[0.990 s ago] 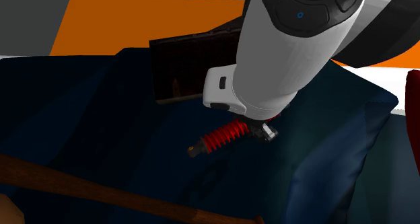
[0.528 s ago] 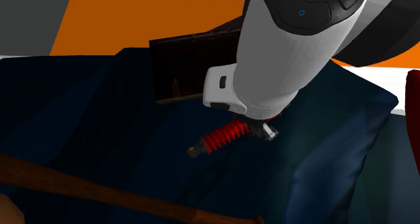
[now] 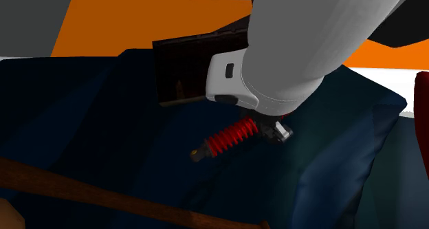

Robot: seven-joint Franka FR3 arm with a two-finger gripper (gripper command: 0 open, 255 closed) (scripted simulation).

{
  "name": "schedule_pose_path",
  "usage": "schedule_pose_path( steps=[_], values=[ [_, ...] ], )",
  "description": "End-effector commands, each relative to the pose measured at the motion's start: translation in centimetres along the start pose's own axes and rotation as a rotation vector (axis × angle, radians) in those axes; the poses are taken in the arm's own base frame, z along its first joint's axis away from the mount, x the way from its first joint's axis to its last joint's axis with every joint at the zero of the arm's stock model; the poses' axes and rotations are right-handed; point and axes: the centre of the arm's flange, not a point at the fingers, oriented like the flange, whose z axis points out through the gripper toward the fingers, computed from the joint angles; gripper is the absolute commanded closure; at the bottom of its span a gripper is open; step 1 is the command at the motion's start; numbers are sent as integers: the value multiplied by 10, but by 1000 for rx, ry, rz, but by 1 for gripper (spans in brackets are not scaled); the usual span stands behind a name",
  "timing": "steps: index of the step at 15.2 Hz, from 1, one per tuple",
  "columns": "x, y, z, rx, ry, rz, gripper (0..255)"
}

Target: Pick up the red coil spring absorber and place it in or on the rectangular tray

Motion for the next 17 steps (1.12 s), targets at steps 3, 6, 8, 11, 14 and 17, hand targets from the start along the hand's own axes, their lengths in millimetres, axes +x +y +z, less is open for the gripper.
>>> schedule_pose_path(
  steps=[3,6,8,11,14,17],
  values=[
    [0,-2,-22,0,0,0,255],
    [1,-4,-38,0,0,0,255],
    [1,-5,-48,0,0,0,255],
    [1,-7,-64,0,0,0,255],
    [1,-8,-79,0,0,0,255],
    [-5,30,-85,0,0,0,255]
  ],
)
